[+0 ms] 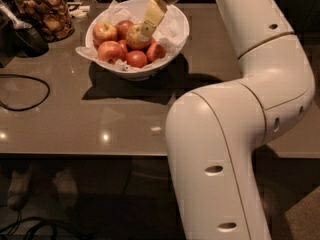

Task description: Pick apple from white bowl

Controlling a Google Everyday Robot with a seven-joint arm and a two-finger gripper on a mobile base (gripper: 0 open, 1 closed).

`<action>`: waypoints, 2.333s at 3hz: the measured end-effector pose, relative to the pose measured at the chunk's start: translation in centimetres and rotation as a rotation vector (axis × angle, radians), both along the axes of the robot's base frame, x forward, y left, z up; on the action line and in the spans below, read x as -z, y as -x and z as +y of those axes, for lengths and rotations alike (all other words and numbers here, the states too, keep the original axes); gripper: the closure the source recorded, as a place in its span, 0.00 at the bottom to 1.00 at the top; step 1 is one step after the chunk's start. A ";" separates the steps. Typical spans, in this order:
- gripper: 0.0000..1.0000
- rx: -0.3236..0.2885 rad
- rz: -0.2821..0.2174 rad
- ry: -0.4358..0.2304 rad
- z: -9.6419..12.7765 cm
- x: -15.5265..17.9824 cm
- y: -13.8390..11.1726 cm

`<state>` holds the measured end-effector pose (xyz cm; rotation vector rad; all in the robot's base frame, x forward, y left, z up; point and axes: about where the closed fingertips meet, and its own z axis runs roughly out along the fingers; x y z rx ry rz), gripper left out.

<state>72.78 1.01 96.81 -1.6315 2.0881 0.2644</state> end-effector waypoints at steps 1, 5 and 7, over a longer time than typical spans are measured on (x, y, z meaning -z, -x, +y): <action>0.07 0.012 0.013 0.021 -0.1 1.0 -0.4; 0.11 0.004 0.063 0.079 1.2 3.9 -1.0; 0.12 -0.003 0.097 0.096 2.0 5.6 -1.2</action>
Offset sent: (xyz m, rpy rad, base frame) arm -0.0086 -0.0167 -0.0220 -0.1275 0.1369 0.0080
